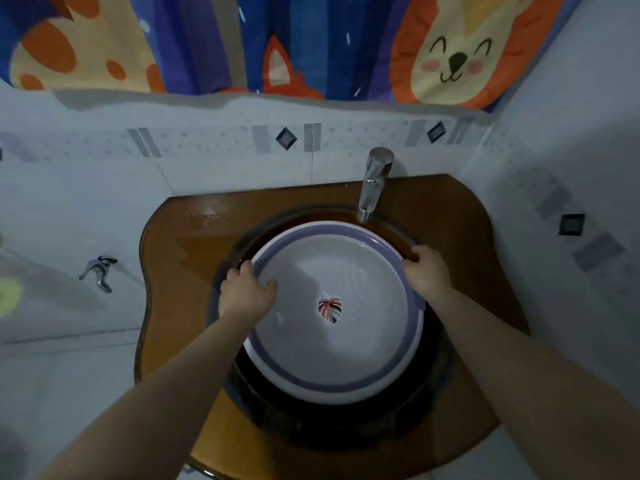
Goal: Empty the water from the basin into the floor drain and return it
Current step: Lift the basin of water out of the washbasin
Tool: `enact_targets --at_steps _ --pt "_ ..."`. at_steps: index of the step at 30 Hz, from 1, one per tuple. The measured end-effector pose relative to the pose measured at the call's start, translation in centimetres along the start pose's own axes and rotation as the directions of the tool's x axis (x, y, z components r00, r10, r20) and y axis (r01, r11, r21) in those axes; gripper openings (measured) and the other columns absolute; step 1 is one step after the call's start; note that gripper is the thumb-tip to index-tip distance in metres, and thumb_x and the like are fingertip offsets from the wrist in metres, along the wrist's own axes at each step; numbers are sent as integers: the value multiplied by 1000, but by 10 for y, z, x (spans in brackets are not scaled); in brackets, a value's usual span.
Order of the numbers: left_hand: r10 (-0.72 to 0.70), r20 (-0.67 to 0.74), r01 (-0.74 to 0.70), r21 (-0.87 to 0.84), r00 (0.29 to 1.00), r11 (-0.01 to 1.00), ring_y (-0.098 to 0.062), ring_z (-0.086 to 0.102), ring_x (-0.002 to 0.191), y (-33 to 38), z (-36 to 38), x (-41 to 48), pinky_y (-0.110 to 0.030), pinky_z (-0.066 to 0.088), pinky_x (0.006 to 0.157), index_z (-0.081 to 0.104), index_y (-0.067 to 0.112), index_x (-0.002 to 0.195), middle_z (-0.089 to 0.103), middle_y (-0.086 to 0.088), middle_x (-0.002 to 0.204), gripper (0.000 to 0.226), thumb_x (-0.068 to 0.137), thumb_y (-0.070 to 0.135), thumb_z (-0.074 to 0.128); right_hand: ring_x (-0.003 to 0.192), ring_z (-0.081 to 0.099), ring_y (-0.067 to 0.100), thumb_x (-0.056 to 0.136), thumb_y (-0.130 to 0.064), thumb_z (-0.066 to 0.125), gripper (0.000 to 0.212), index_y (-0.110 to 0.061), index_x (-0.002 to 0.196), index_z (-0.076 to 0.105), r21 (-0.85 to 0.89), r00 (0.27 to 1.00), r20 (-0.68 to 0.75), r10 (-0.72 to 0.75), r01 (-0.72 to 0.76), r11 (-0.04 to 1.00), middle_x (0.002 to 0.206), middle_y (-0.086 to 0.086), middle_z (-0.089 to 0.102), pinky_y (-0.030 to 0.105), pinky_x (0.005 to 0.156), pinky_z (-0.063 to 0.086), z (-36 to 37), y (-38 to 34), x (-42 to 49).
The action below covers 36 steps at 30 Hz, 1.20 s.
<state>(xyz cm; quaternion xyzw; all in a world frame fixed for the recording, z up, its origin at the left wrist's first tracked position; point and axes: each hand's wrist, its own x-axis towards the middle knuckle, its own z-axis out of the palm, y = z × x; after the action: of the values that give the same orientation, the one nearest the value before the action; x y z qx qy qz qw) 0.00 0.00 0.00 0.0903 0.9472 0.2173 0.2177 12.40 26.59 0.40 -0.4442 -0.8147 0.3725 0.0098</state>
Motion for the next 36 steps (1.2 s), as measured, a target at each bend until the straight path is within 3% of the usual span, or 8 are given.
enact_targets --at_steps 6,11,17,20,23,26,30,36 --pt "-95 32 97 -92 995 991 -36 55 101 -9 13 5 -36 45 66 24 10 141 34 -20 143 63 91 40 46 103 54 34 93 -27 40 40 -12 130 42 -245 988 -133 -84 50 968 132 15 42 40 86 47 15 2 1" --pt "-195 4 194 -130 981 972 -24 52 66 -18 18 16 -32 38 49 36 1 131 56 -16 99 54 97 41 28 94 58 32 95 -31 34 38 -5 120 49 -356 984 -152 -90 30 934 116 17 55 34 75 46 28 13 10" --pt "-167 46 162 102 985 982 -29 55 63 -20 17 26 -41 50 59 52 -2 115 54 -14 72 46 100 22 16 113 49 37 97 -44 17 61 2 125 45 -147 949 19 314 -308 940 127 25 51 36 85 39 36 21 32" --pt "-218 60 214 77 974 974 -33 62 83 -17 19 28 -40 54 71 46 -3 124 61 -20 101 42 99 15 17 110 50 37 96 -45 17 62 3 122 47 -128 948 11 318 -314 941 124 26 52 36 81 38 38 24 37" --pt "-249 56 249 21 967 968 -35 61 91 -17 23 30 -30 44 54 41 -4 128 57 -25 117 38 99 11 21 109 52 36 96 -47 15 65 4 119 49 -153 953 12 303 -297 942 122 26 53 34 75 34 40 26 38" --pt "-235 82 238 -34 969 971 -31 53 65 -20 23 32 -32 36 47 47 -3 125 62 -23 92 42 100 17 20 110 51 37 95 -49 15 68 4 119 49 -154 952 3 305 -301 941 123 26 53 36 76 37 39 25 36" --pt "-171 57 175 -66 984 982 -34 51 72 -25 22 33 -33 33 51 51 -9 117 62 -30 99 42 99 16 21 109 52 37 96 -46 15 66 6 119 49 -142 960 11 280 -276 951 121 27 54 35 76 38 37 23 31" --pt "-158 90 167 -105 983 980 -23 38 48 -25 11 25 -33 31 44 53 1 99 38 -7 57 40 100 20 18 70 50 25 97 -44 15 64 4 97 57 -97 978 9 208 -206 974 76 16 52 33 65 36 30 26 22"
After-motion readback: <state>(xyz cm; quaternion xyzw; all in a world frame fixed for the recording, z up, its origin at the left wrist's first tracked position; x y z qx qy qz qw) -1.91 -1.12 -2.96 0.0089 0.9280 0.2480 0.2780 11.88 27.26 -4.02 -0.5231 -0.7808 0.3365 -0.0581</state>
